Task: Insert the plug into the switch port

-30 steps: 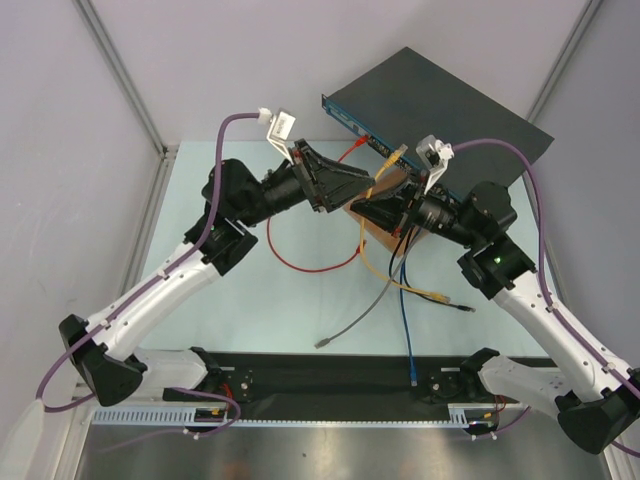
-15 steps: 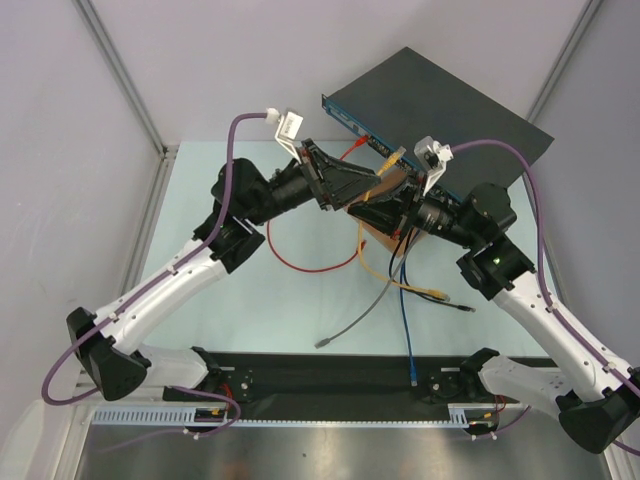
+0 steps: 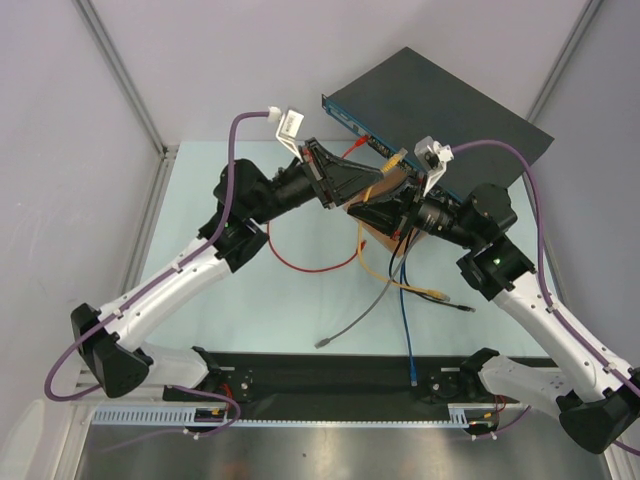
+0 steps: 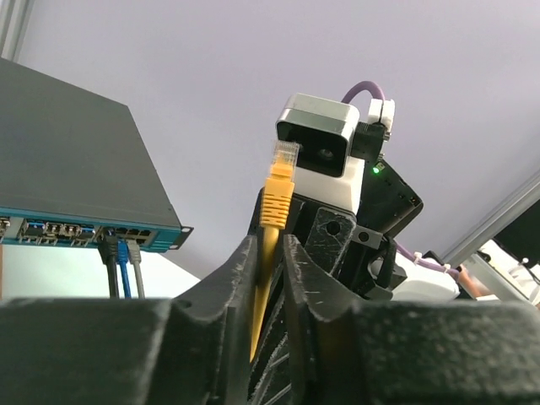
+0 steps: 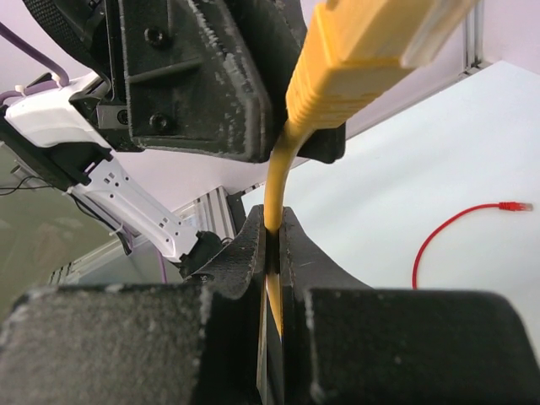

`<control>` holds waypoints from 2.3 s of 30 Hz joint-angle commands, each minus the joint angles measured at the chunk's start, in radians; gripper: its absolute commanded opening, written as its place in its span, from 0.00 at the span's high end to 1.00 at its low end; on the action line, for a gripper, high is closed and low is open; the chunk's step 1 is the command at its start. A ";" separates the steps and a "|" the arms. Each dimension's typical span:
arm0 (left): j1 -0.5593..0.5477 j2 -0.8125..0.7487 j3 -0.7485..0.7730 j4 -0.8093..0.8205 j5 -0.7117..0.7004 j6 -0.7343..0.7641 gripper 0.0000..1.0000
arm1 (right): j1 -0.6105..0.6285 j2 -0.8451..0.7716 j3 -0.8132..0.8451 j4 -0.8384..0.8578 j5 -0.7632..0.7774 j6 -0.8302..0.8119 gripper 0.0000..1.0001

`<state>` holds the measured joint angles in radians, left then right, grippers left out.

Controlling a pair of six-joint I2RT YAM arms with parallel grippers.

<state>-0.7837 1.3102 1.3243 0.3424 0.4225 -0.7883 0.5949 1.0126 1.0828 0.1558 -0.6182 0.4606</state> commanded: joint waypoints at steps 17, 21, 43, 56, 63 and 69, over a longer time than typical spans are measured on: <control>-0.017 0.029 0.075 0.011 0.007 0.021 1.00 | 0.006 -0.045 0.003 0.015 0.003 -0.033 0.82; -0.022 0.004 0.093 -0.162 -0.025 0.194 1.00 | -0.077 -0.075 0.032 -0.128 0.055 -0.076 0.41; -0.014 0.063 0.178 -0.597 0.547 0.278 1.00 | -0.241 -0.101 0.436 -1.012 -0.263 -1.287 0.27; -0.015 0.089 0.156 -0.571 0.622 0.238 1.00 | 0.005 -0.095 0.402 -1.096 -0.075 -1.453 0.43; -0.015 0.093 0.145 -0.577 0.630 0.235 1.00 | 0.016 -0.089 0.401 -1.072 -0.063 -1.433 0.89; 0.009 0.060 0.138 -0.554 0.538 0.248 0.42 | 0.019 -0.066 0.419 -1.059 -0.035 -1.305 1.00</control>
<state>-0.7910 1.4078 1.4677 -0.2516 1.0103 -0.5411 0.6079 0.9318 1.4807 -0.9447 -0.6823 -0.9314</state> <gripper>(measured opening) 0.485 0.058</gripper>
